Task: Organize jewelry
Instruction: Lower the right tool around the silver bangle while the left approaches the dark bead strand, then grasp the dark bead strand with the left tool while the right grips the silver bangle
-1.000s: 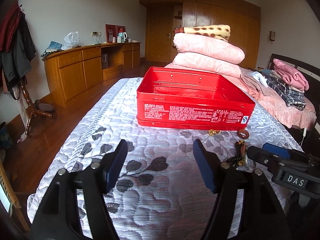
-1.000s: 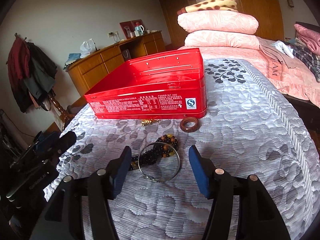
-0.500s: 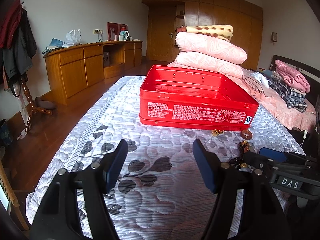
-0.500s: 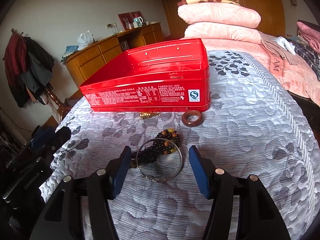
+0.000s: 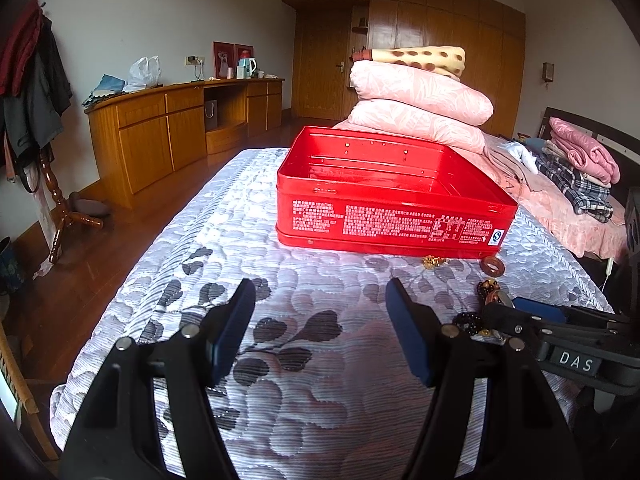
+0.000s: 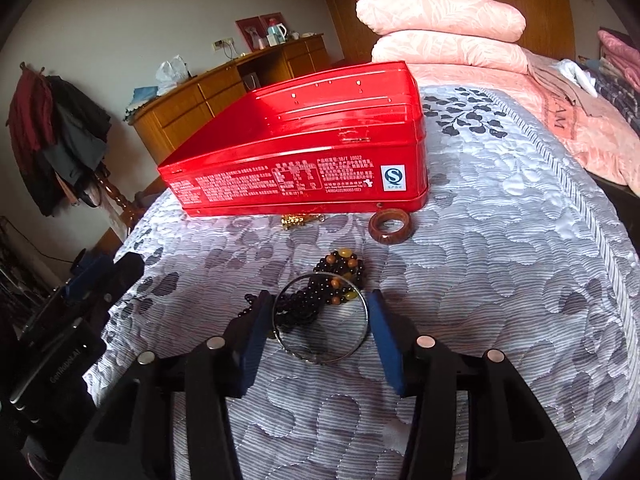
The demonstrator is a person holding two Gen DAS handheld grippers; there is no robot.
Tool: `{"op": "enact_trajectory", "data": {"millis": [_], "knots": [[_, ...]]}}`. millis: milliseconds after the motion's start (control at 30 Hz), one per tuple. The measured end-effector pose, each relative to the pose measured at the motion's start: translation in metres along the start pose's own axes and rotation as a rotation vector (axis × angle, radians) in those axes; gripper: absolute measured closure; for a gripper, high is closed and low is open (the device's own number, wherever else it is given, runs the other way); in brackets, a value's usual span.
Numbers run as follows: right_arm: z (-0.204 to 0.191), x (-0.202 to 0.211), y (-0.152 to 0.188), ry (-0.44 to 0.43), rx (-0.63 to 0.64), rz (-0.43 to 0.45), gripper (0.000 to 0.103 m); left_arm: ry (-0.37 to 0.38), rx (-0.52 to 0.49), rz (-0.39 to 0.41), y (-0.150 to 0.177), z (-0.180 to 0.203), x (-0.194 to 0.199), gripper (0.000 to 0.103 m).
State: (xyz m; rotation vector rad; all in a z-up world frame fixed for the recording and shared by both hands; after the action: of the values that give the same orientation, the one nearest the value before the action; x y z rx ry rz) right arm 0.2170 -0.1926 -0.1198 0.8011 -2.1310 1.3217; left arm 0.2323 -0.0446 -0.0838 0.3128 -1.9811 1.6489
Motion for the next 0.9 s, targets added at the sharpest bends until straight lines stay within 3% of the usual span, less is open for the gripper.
{"op": "enact_trajectory", "data": {"millis": [300, 633, 900], "knots": [[0.007, 0.014, -0.001, 0.044, 0.008, 0.048, 0.054, 0.040, -0.008, -0.020, 0.000, 0.016, -0.004, 0.038], [0.049, 0.046, -0.015, 0.087, -0.044, 0.128, 0.054, 0.142, -0.037, -0.053, 0.000, 0.079, -0.014, 0.039], [0.073, 0.049, -0.015, 0.076, -0.079, 0.135, 0.054, 0.189, -0.050, -0.104, 0.002, 0.108, -0.026, 0.040]]}}
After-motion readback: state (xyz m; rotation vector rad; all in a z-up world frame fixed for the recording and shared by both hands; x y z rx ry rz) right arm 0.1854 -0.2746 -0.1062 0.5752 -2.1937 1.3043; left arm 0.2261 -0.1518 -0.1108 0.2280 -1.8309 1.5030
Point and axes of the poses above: each gripper's, at about its wrist camera, not at the fingertips, and x roughly against the way its jaws point, z to its right, y to its underside, the point moved 8 cm from there along -x, roughly the way its jaws point, and after that the axes turned 11 degrees about -x, right-handed, at the moved point
